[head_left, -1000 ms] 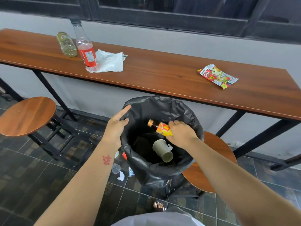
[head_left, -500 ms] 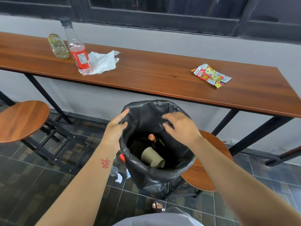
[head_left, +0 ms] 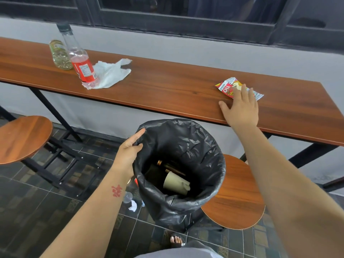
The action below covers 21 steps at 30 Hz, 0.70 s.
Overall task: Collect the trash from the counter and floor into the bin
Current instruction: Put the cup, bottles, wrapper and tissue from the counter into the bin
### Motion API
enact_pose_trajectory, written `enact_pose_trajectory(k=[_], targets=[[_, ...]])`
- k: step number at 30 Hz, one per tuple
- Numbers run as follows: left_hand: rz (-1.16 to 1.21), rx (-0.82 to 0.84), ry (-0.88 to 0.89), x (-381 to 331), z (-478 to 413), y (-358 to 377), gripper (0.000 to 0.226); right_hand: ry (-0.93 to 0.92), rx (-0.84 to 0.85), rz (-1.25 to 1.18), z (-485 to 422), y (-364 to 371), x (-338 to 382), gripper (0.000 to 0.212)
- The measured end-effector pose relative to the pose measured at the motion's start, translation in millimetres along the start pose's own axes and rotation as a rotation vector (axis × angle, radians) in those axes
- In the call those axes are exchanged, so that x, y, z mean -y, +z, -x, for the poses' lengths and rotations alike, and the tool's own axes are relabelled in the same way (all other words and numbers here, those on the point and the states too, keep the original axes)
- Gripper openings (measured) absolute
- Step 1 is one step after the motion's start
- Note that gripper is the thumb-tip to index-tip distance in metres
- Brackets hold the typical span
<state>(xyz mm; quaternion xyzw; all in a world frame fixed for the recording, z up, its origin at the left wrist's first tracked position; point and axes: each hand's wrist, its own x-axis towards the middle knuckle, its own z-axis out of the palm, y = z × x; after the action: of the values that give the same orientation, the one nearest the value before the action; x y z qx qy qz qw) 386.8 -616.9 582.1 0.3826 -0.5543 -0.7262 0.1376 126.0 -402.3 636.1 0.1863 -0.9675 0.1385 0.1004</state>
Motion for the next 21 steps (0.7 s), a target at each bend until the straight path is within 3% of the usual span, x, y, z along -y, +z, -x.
enact_pose_trajectory(k=[4, 10, 16, 21], targets=[[-0.018, -0.008, 0.01, 2.8, -2.7, -2.2, 0.056, 0.079, 0.147, 0.008, -13.8, 0.8, -1.5, 0.068], [0.018, -0.025, 0.006, 0.0, 5.6, 4.0, 0.052, 0.07, 0.013, -0.09, -5.9, -4.3, 8.7, 0.039], [0.012, -0.054, 0.008, -1.8, 16.5, 4.1, 0.049, -0.097, -0.088, -0.012, 2.6, -1.3, 6.7, 0.03], [-0.038, -0.092, 0.039, 0.5, 20.9, -6.7, 0.052, -0.342, -0.177, -0.212, 30.4, 2.7, 16.2, 0.024]])
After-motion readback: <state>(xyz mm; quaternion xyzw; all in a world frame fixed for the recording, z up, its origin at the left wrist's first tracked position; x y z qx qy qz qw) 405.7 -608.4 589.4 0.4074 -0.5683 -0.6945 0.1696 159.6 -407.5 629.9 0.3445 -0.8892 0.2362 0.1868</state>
